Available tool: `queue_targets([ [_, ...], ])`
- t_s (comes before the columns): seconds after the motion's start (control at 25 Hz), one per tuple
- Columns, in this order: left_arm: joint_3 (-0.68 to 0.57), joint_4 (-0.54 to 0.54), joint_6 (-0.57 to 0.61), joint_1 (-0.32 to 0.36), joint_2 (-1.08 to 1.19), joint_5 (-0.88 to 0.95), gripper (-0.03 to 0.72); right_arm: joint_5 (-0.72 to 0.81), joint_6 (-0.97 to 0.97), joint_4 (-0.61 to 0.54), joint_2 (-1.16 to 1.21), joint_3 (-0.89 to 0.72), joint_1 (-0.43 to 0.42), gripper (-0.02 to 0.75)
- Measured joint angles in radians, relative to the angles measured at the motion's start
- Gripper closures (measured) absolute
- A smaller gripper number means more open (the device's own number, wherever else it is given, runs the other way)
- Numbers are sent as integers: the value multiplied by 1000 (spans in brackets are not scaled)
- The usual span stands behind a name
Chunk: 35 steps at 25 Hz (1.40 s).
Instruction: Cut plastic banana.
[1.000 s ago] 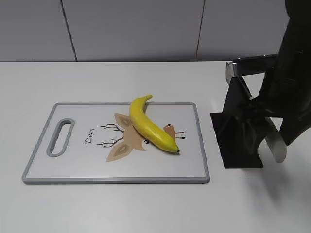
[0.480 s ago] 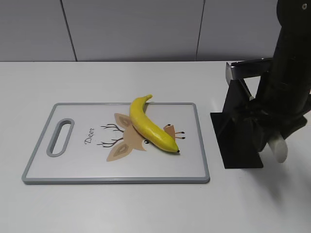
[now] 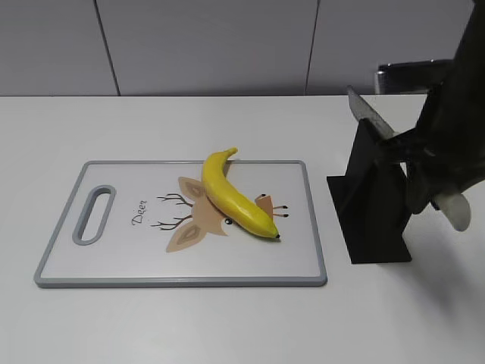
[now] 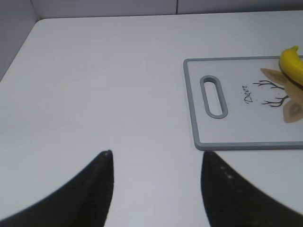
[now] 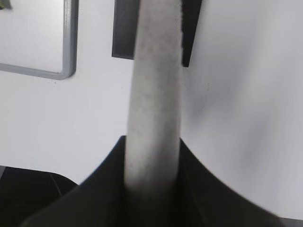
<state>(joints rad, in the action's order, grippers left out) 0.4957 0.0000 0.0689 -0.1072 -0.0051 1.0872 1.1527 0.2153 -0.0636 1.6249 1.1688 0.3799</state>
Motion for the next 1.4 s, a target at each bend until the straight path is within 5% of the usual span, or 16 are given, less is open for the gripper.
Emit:
queue_targets([
  [0.52,0,-25,34,-9,21,-3,115,19,-167,-22,-119,127,0,559],
  [0.92,83,-67,177,-55,308,-153,115,16,-615,-78,-119,191,0,559],
  [1.2,209,-140,399,-101,612,-243,115,-19,-922,-168,-76,194,0,559],
  [1.4,352,-306,710,-110,861,-250,115,-34,-1126,-232,-33,210,0,559],
])
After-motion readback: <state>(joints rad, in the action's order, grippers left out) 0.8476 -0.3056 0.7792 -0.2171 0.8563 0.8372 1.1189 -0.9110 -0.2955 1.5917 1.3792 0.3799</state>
